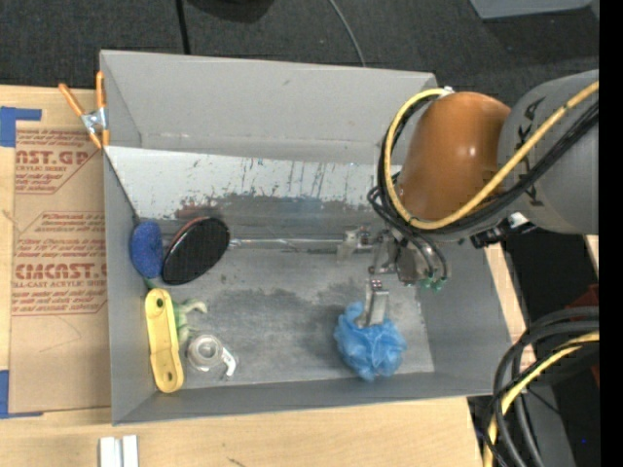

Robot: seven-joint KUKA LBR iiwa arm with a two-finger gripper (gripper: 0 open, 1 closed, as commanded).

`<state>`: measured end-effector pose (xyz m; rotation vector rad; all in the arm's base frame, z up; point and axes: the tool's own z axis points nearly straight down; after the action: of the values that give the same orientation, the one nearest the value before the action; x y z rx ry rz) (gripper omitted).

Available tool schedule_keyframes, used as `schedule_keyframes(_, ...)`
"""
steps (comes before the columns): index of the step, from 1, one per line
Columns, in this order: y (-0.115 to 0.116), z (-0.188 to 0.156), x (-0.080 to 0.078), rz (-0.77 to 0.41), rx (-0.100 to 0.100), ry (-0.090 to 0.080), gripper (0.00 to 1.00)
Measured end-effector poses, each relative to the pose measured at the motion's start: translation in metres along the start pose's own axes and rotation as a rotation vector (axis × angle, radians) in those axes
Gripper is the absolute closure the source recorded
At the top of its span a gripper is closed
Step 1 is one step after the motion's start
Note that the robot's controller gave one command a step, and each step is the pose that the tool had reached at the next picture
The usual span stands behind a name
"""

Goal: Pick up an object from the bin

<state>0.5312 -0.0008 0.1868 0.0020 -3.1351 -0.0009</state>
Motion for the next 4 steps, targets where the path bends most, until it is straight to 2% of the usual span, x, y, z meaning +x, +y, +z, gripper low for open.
schedule_keyframes(1,0.0,-0.005,-0.001,0.0,0.0,-0.008,0.0)
schedule_keyframes(2,-0.012,0.004,0.003,0.058,-0.003,-0.011,0.0)
schedule_keyframes(3,-0.044,0.035,0.026,0.166,-0.001,-0.008,0.0)
schedule_keyframes(4,-0.047,0.049,0.035,0.127,0.0,-0.009,0.0)
